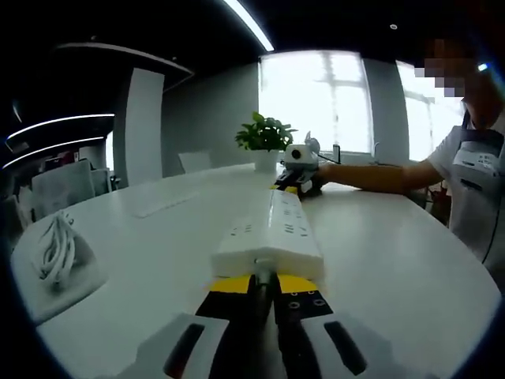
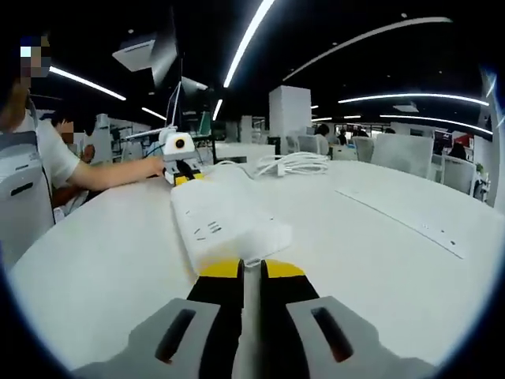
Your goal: Straighten the power strip on the desk, plug the charger into it
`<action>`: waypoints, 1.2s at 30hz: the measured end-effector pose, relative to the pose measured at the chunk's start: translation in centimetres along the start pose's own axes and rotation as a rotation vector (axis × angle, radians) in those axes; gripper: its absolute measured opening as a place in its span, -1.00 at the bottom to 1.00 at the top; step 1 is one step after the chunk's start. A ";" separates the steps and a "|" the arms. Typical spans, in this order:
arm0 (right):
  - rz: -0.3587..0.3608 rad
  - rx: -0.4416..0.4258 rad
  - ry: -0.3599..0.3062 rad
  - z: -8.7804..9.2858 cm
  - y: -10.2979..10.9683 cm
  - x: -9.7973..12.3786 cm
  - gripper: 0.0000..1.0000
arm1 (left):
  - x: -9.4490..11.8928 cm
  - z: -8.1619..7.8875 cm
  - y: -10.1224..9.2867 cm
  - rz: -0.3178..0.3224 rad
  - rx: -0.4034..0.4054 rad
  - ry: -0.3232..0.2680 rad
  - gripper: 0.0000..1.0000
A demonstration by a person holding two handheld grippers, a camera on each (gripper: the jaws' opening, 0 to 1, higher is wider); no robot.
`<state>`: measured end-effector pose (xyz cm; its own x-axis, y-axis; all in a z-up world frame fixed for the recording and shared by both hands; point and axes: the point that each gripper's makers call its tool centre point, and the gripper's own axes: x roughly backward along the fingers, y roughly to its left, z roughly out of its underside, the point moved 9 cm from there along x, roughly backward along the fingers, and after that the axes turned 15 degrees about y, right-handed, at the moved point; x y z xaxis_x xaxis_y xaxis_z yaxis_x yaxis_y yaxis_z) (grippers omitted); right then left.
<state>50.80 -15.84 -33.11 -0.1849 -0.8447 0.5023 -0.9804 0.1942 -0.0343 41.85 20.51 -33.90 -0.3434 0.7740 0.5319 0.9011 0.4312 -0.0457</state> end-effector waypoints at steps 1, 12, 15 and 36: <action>-0.010 0.003 -0.001 0.0 -0.1 0.0 -0.85 | 0.0 0.0 0.0 0.002 0.001 0.000 -0.76; -0.026 -0.007 -0.007 -0.3 -0.8 -0.5 -0.81 | 0.0 0.1 0.2 0.014 0.008 -0.001 -0.77; -0.022 -0.063 -0.026 -0.2 -0.9 -0.2 -0.70 | 0.1 0.1 0.1 0.013 0.008 -0.002 -0.77; -0.144 -0.132 -0.153 -0.2 -0.5 0.9 -0.21 | 0.0 0.1 -0.1 0.006 0.009 -0.004 -0.77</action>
<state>51.14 -16.58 -32.48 -0.0621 -0.9323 0.3564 -0.9817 0.1215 0.1467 41.72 20.45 -34.00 -0.3389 0.7786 0.5282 0.9008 0.4306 -0.0568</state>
